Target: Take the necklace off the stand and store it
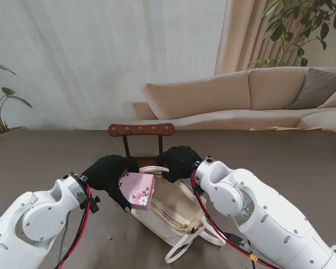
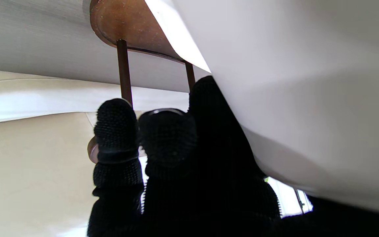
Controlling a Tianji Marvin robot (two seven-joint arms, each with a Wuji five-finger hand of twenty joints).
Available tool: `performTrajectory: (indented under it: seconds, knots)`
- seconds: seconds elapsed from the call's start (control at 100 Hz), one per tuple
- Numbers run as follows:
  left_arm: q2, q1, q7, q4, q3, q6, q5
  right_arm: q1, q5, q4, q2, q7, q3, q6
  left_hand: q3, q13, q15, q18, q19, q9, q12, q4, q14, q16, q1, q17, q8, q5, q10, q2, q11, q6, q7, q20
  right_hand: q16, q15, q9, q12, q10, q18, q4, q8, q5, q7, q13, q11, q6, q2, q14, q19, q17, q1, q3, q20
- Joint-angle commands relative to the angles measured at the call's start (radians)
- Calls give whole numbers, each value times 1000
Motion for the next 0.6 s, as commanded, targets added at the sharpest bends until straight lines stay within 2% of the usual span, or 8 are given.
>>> performTrajectory:
  seconds: [0.0,0.34,0.59]
  knots:
    - [-2,-5,-24,6,8,1,-7,-1,-2,-5,-6,8,0,8,941,50,104,-88,-69,186,106,104,-176,21,247,-19,95,61,-60,179,329,108,678,-3,-1,2,30,1,38,35,5,11,-35,44,24,10,-39,61,-22,23,173,72,22,13]
    - [-3,-62,-30,73,73,-1,-48,-13,29,-11,-12,1,2,46,934,43,104,-90,-71,180,107,103,-177,23,251,-27,96,58,-58,184,326,107,676,-2,5,13,40,-6,53,45,7,12,-33,48,25,7,-28,63,-22,16,196,82,18,7]
    - [-6,-133,-29,143,140,-11,-88,-15,66,-6,-9,21,10,21,924,38,103,-90,-72,176,109,101,-176,26,255,-34,97,52,-57,193,323,106,673,0,5,10,38,-8,50,42,8,17,-29,49,23,6,-47,67,-20,14,195,82,12,7]
